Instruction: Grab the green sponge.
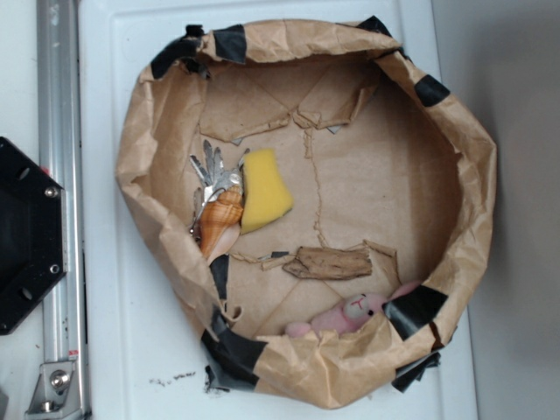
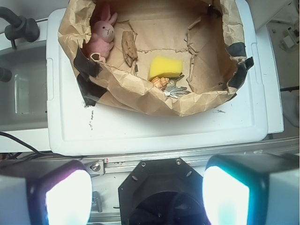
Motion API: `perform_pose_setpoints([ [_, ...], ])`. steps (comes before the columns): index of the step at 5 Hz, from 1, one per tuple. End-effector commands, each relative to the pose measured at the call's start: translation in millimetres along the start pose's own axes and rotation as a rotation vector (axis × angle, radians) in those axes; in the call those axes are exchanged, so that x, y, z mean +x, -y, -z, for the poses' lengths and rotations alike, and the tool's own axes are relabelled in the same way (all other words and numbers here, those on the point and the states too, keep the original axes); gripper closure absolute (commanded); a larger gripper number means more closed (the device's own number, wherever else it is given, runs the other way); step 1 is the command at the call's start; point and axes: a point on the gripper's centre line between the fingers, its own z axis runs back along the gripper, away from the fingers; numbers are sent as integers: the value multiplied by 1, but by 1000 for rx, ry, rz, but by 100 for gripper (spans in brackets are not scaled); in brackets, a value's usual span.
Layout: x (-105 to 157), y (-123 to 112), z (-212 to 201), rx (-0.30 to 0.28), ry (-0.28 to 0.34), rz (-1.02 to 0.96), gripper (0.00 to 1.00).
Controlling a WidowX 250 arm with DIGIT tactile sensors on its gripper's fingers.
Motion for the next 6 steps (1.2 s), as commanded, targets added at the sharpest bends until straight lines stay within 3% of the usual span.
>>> perform_pose_setpoints([
  [1,0,0,0,0,0,0,0],
  [2,43,-22,28,3,-71,71,0],
  [3,71,-24,42,-25,-102,14,0],
  [4,96,-34,70,-3,-83,-111,0],
  [5,110,-41,115,66,3,-356,0],
  [6,114,-43,143,104,29,-603,0],
])
